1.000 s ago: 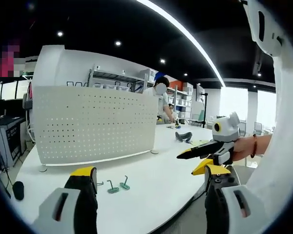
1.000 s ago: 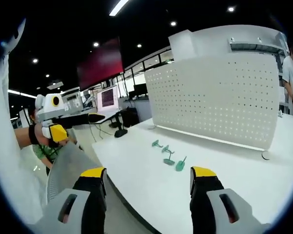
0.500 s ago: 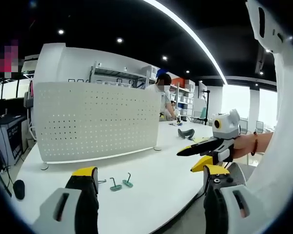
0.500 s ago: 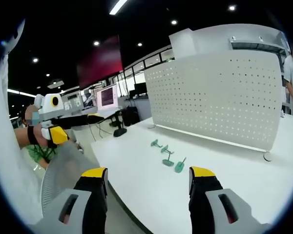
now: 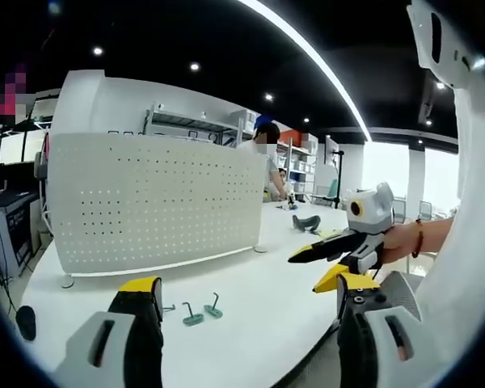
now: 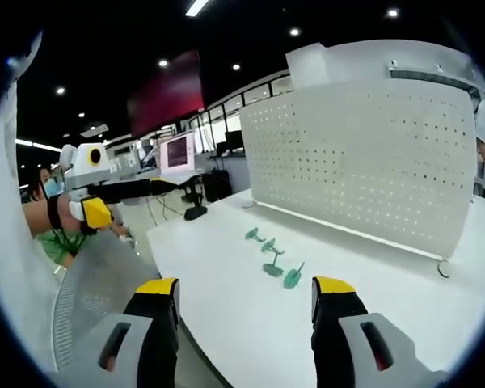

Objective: Insert the hook assembly into the mounting plate slot until the hook locks in place.

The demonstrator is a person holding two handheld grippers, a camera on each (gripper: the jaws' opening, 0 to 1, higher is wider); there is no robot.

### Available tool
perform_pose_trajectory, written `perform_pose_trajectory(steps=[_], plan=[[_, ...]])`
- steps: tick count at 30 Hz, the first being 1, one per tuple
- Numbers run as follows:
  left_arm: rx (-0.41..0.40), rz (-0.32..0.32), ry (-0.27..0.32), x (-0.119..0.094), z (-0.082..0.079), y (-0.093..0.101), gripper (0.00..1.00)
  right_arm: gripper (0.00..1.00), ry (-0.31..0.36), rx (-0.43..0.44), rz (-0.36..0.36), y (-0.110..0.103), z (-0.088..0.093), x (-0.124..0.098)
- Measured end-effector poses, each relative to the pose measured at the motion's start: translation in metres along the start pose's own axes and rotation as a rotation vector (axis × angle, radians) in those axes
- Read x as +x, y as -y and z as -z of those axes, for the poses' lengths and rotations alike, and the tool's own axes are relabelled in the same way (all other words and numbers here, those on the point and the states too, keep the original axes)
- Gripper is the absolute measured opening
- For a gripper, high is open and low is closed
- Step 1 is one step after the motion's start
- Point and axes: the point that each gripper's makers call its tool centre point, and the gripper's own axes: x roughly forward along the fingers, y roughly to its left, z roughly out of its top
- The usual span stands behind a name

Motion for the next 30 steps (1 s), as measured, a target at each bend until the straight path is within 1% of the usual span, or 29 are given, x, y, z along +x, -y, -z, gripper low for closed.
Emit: perform_pose_trajectory(steps=[5,8,10,13,18,21,24,28,30], plan=[[-0.011,-0.015,-0.003,-0.001,0.007,-0.009,0.92,0.66,-0.016,-0.004,0.0,0.003,0.003,0.005],[-0.014,-0.021,0.004,0.0,0.007,-0.013,0.92,0.65,-0.021,0.003,-0.003,0.004,0.005,0.008],[-0.016,-0.026,0.01,0.0,0.007,-0.016,0.92,0.64,-0.039,0.009,-0.005,0.006,0.009,0.011],[-0.017,-0.031,0.015,0.002,0.008,-0.019,0.91,0.62,-0.052,0.017,-0.023,0.006,0.011,0.015],[-0.015,-0.019,0.008,0.004,0.011,-0.018,0.91,0.59,-0.069,0.028,-0.034,0.01,0.011,0.021],[-0.016,-0.012,0.003,0.005,0.013,-0.018,0.91,0.55,-0.068,0.027,-0.032,0.015,0.011,0.025],[-0.01,-0.013,-0.01,0.005,0.015,-0.02,0.91,0.54,-0.087,0.032,-0.023,0.02,0.014,0.029],[-0.007,-0.015,-0.016,0.006,0.016,-0.022,0.91,0.53,-0.103,0.037,-0.035,0.021,0.016,0.034],[-0.008,-0.013,-0.022,0.007,0.017,-0.022,0.91,0.52,-0.122,0.036,-0.034,0.022,0.019,0.037]])
